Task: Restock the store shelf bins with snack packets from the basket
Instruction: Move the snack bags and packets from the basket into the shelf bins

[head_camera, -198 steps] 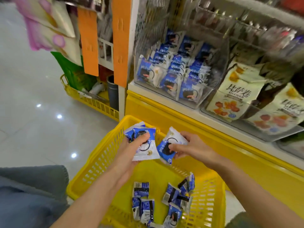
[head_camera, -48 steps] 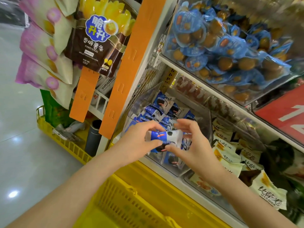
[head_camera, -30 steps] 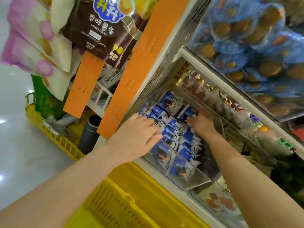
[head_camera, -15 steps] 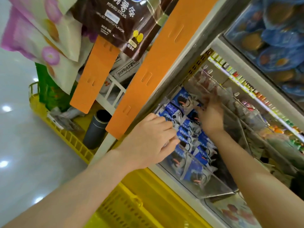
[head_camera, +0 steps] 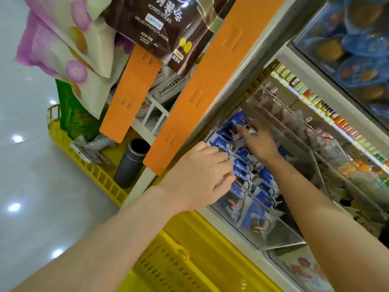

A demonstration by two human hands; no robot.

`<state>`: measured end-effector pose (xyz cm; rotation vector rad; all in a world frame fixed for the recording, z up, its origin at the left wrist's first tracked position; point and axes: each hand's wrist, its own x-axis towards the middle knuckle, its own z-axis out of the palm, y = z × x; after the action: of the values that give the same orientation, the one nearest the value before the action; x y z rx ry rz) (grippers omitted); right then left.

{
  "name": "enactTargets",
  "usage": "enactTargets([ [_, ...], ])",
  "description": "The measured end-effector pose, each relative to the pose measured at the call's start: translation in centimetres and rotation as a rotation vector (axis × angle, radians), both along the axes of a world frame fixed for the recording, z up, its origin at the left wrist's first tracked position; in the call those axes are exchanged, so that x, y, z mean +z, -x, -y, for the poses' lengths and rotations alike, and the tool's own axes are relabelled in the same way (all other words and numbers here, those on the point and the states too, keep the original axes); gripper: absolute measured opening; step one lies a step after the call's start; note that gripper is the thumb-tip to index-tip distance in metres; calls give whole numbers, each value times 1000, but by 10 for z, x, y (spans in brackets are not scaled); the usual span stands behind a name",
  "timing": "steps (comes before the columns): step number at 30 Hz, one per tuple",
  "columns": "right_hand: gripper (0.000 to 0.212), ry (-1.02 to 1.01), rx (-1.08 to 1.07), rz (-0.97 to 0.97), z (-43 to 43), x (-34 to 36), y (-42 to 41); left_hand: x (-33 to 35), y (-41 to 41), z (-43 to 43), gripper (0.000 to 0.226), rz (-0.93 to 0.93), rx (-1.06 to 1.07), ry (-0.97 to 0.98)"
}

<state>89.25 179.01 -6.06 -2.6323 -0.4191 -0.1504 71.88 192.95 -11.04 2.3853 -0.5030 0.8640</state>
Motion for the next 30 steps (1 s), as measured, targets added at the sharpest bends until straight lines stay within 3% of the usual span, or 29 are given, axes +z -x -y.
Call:
enactTargets([
  [3, 49, -6, -37, -63, 4, -1, -11, -2, -3, -1, 30, 24, 8, -8],
  [8, 27, -161, -39, 43, 1, -3, -19, -5, -6, -1, 28, 59, 9, -12],
  [17, 36, -60, -71, 76, -6, -6, -13, -4, -5, -1, 31, 48, 23, -55],
  [21, 66, 201, -167, 218, -9, 3, 19, 1, 0, -3, 31, 20, 23, -91],
  [24, 54, 126, -49, 290, 0, 9, 64, 7, 5, -7, 38, -71, -14, -148],
  [30, 46, 55, 80, 124, 47, -3, 149, 9, 23, -4, 37, -182, 19, -169],
])
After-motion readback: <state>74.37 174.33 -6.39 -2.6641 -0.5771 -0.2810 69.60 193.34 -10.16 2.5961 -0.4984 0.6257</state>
